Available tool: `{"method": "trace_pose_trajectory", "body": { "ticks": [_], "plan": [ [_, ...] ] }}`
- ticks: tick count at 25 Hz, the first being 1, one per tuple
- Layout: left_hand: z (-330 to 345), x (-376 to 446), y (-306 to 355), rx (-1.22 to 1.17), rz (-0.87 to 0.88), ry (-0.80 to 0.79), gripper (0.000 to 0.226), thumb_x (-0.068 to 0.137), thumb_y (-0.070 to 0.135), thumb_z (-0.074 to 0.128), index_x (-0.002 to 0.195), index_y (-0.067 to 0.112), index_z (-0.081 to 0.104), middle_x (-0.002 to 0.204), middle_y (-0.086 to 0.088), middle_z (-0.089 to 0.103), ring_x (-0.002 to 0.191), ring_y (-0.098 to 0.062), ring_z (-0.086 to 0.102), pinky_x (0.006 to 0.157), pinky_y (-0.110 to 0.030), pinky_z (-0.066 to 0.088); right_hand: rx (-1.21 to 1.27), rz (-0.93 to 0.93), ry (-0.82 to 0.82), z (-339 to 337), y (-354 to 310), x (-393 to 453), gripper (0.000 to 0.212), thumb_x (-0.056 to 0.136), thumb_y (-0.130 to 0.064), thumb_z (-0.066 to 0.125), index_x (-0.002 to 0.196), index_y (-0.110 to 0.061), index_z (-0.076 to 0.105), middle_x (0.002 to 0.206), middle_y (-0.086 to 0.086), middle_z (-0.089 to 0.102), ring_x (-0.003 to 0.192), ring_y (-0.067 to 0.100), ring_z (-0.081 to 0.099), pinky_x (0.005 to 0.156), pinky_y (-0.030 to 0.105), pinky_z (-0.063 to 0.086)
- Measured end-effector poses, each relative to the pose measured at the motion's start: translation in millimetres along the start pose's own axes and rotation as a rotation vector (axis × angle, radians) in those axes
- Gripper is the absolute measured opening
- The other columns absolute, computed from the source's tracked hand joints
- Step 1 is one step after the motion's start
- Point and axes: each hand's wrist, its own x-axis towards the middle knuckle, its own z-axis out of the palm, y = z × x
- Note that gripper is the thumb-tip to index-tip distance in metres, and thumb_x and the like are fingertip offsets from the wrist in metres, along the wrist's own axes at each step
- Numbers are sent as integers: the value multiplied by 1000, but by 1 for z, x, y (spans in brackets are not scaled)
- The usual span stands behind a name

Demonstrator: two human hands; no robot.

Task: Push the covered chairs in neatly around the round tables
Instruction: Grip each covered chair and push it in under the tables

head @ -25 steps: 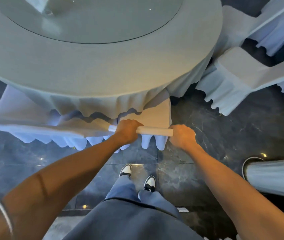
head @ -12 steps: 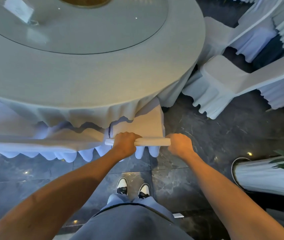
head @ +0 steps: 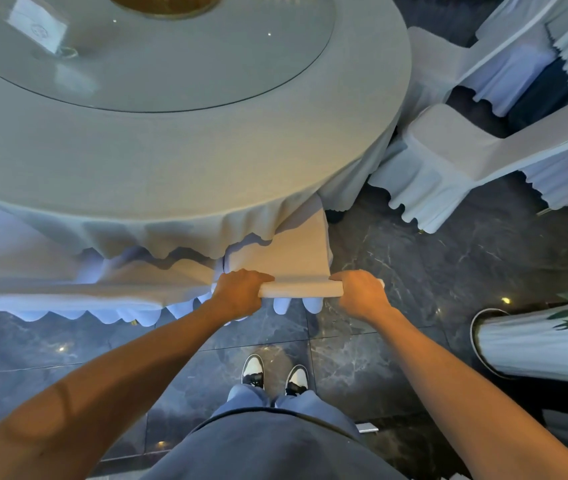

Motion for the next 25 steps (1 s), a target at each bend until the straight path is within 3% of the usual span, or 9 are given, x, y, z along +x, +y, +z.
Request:
{"method": "trace_pose_trajectory", "body": {
  "ticks": [6, 10, 14, 20, 23, 25],
  "plan": [
    [0, 2, 2, 16, -19, 62, 45, 89, 19, 54, 129, 40, 61, 107, 0, 72, 93, -24, 65, 65, -27, 34, -57, 13, 16, -9, 2, 0, 35, 78, -11, 60, 107, -27, 71, 93, 2, 73, 86, 27, 66, 73, 35, 53],
    [-1, 9, 12, -24, -19, 50, 43, 88, 20, 55, 125, 40, 63, 103, 1, 72, 90, -24, 65, 66, -28, 36, -95, 63, 48, -16, 12, 2, 25, 77, -14, 59, 96, -27, 70, 84, 0, 70, 81, 26, 66, 71, 36, 54],
    [7, 4, 13, -16, -62, 55, 48, 90, 21, 52, 134, 39, 57, 118, 2, 69, 101, -24, 65, 75, -29, 42, -87, 26, -13, -15, 13, 2, 32, 80, -11, 60, 109, -23, 69, 98, 3, 71, 89, 28, 66, 75, 38, 53],
    [4, 5, 15, -11, -77, 26, 48, 91, 23, 53, 137, 37, 54, 119, -1, 68, 101, -24, 65, 74, -28, 43, -49, 6, 0, -11, 17, 1, 37, 78, -11, 59, 112, -24, 67, 99, 4, 72, 88, 29, 66, 72, 37, 51],
    [2, 9, 20, -47, -60, -77, 51, 88, 37, 58, 138, 32, 52, 123, 0, 65, 106, -25, 63, 77, -29, 42, 7, -45, -13, -13, 23, 1, 46, 73, -16, 57, 115, -30, 65, 100, -1, 72, 87, 27, 66, 68, 35, 52],
    [-2, 19, 29, -76, -47, -198, 51, 82, 50, 61, 128, 27, 56, 119, 0, 65, 104, -24, 62, 75, -29, 41, 82, -99, -65, -16, 34, 1, 46, 69, -22, 55, 112, -34, 64, 98, -7, 71, 86, 24, 66, 67, 36, 54]
  ]
}}
